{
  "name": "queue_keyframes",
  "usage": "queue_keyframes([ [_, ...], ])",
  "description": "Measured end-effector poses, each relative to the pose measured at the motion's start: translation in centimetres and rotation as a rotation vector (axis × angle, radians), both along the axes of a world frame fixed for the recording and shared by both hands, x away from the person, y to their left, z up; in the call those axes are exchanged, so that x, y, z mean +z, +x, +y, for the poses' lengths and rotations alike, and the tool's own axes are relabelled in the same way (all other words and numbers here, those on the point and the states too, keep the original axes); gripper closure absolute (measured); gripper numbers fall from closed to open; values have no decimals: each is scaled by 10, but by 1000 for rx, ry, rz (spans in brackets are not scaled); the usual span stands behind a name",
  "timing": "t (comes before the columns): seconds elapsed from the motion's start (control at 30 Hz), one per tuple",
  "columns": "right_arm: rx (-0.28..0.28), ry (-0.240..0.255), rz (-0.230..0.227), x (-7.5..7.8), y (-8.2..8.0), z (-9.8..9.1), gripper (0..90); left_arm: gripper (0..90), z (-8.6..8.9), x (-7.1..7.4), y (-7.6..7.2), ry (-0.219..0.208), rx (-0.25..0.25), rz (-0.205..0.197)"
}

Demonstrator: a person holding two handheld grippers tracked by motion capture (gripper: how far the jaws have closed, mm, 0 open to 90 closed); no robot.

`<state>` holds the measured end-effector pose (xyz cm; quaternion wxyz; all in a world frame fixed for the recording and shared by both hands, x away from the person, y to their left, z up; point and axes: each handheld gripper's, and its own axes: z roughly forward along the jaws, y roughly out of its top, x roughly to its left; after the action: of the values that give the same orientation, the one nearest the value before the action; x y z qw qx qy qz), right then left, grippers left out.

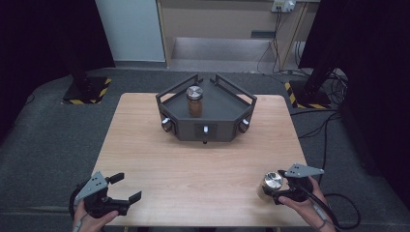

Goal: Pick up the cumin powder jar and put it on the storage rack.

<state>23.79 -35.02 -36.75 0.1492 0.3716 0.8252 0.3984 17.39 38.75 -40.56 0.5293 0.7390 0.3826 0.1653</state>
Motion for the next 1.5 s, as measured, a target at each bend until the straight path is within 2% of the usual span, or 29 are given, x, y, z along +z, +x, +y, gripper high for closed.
queue_keyframes([
  [0.13, -9, 3, -3, -4, 1, 1, 221, 10, 0, 0, 0, 2, 0, 0],
  [0.2, -11, -2, -22, -5, -1, 2, 298, 11, 0, 0, 0, 1, 0, 0],
  [0.5, 1, -9, -22, -3, 0, 2, 325, 11, 0, 0, 0, 2, 4, 1],
  [0.73, 41, -28, -23, 6, 8, 4, 326, 11, 0, 0, 0, 0, 5, 1],
  [1.03, 155, -41, -41, 38, 35, 11, 327, 11, 0, 0, 0, -1, 4, 1],
  [1.07, 155, -41, -41, 38, 35, 11, 327, 11, 0, 0, 0, 0, 3, 1],
  [1.13, 192, -48, -50, 52, 46, 16, 327, 10, 0, 0, 0, -1, 4, 1],
  [1.23, 220, -53, -53, 65, 55, 22, 327, 11, 0, 0, 0, -1, 3, 1],
  [1.5, 291, -20, -48, 98, 92, 42, 327, 11, 1, 0, 0, -3, 5, 3],
])
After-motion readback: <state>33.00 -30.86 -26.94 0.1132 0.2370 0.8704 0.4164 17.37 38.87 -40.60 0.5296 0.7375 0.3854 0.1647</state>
